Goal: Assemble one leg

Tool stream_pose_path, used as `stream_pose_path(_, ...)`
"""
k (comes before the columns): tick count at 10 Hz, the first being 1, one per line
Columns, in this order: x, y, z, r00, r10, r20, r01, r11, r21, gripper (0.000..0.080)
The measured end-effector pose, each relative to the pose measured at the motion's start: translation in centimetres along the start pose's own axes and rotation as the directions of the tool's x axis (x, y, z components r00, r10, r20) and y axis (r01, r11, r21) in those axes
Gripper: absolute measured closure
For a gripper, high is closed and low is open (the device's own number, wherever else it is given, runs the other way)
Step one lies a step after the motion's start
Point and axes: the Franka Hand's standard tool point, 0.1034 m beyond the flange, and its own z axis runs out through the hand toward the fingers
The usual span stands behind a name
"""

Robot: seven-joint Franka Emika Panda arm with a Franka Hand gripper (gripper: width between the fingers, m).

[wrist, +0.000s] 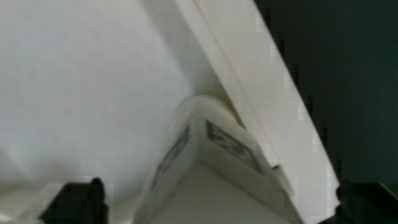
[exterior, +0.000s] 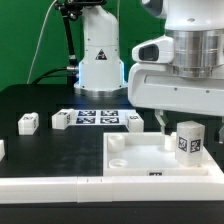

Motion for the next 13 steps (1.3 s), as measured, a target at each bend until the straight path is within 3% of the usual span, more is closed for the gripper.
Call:
stream_pose_path(3,0.38,-0.31,-0.12,0.917,-0.397,-0.03,0.396,0.917,-0.044,0.0151)
stream_pose_path(7,0.68,0.17,-0.13,0.741,-0.672,-0.014,0.67,0.74,-0.054,0.0151)
stream_pose_path(8,0.67,0.16,-0.12,0.749,-0.662,-0.014,0.661,0.749,-0.053,0.028)
stream_pose_path(9,0.68,0.17,-0.11,0.749,-0.662,-0.014,0.66,0.749,-0.053,0.028)
stream_pose_path(11,0.65,0.15,-0.08,0.777,-0.629,-0.016,0.627,0.777,-0.052,0.0509)
stream_pose_path(13,0.5,0.05,0.0,0.877,-0.479,-0.022,0.479,0.877,-0.032,0.0509)
